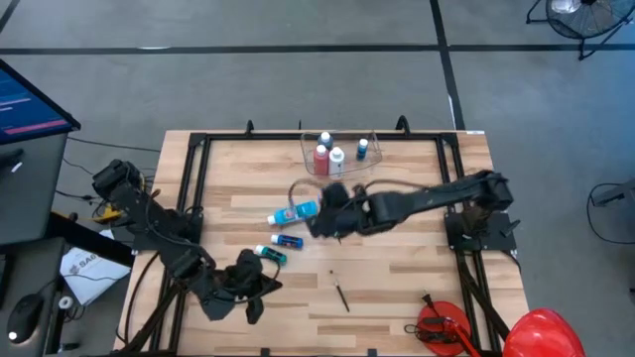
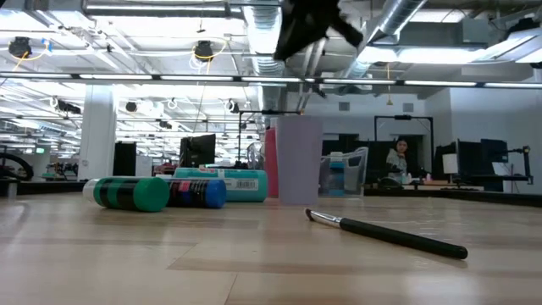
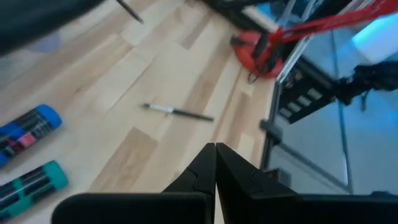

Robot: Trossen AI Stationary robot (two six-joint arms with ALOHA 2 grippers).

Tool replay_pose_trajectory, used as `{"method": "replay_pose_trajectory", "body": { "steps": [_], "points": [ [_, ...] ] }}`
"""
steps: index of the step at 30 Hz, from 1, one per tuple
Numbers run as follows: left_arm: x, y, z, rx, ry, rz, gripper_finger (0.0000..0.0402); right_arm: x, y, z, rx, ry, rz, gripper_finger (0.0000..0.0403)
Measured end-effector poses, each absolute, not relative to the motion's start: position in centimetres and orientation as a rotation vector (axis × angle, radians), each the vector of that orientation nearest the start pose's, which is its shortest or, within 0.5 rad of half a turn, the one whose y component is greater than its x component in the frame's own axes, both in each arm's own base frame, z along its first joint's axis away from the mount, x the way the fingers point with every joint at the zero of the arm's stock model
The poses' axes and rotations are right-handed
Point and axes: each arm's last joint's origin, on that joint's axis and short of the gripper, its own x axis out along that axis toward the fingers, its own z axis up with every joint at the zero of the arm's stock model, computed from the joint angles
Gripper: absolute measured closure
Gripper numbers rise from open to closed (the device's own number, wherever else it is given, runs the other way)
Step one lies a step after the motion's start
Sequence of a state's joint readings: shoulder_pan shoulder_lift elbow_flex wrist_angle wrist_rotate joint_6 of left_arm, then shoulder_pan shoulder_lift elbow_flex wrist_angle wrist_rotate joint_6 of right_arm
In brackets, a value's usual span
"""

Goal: Pick & Place Paint Supplies
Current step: Put the black paint brush into the violet cup

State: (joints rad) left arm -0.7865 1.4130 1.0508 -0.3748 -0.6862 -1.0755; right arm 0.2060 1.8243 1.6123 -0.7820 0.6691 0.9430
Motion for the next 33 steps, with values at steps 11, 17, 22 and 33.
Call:
{"method": "replay_pose_trajectory", "body": {
  "steps": [11,17,22,33],
  "points": [
    [21.2,-20.3,27.6,-0.547,0.497,0.184,0.0401,37.0,0.8,36.6,0.21,0.278,-0.886,0.0403],
    [21.0,-20.6,27.6,-0.577,0.537,0.149,0.0401,38.3,-0.6,34.0,0.236,0.156,-0.819,0.0403],
    [20.9,-20.5,27.4,-0.596,0.563,0.152,0.0401,37.8,-0.2,29.8,0.299,0.087,-0.796,0.0403],
    [20.7,-20.4,27.2,-0.596,0.584,0.165,0.0401,35.4,1.5,28.5,0.23,0.087,-0.891,0.0403]
  ]
}}
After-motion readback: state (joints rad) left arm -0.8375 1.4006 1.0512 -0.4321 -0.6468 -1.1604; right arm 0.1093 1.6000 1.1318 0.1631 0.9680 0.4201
